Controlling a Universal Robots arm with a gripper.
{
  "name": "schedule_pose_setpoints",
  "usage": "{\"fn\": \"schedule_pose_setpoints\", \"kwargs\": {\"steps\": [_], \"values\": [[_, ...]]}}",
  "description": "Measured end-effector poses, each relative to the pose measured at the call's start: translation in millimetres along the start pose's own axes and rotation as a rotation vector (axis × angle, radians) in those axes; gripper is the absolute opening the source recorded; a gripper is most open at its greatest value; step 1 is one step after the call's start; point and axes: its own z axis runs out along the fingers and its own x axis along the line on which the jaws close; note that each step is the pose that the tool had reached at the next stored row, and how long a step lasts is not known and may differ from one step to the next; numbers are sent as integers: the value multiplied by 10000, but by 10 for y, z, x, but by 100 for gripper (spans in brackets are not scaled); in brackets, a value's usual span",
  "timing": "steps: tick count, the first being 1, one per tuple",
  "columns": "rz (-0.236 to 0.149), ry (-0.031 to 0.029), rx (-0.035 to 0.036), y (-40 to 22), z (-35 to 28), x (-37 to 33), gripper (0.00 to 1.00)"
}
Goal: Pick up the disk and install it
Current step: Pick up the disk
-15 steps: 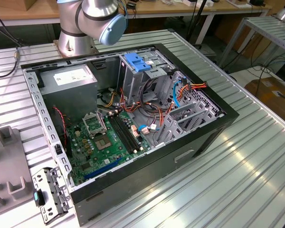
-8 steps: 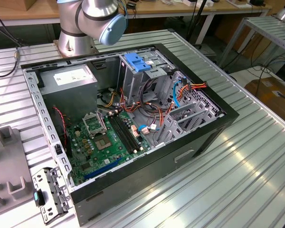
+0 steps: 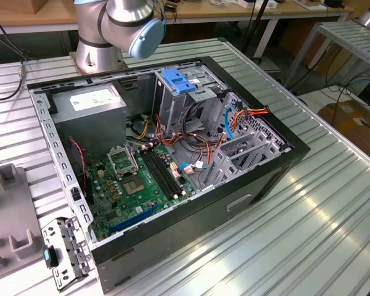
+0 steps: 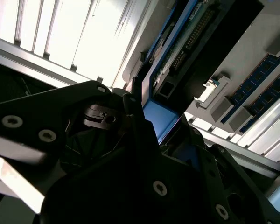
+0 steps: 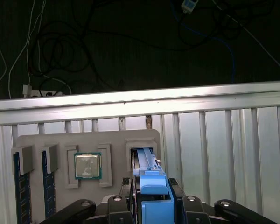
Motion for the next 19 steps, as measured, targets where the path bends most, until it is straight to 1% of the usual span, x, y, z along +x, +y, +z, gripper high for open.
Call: {"fn": "schedule_pose_setpoints", "kwargs": {"steps": [4,5,19], "values": [[0,0,0,0,-1,0,42],[0,0,1,0,-1,0,37],[0,0,0,0,-5,0,37]]}}
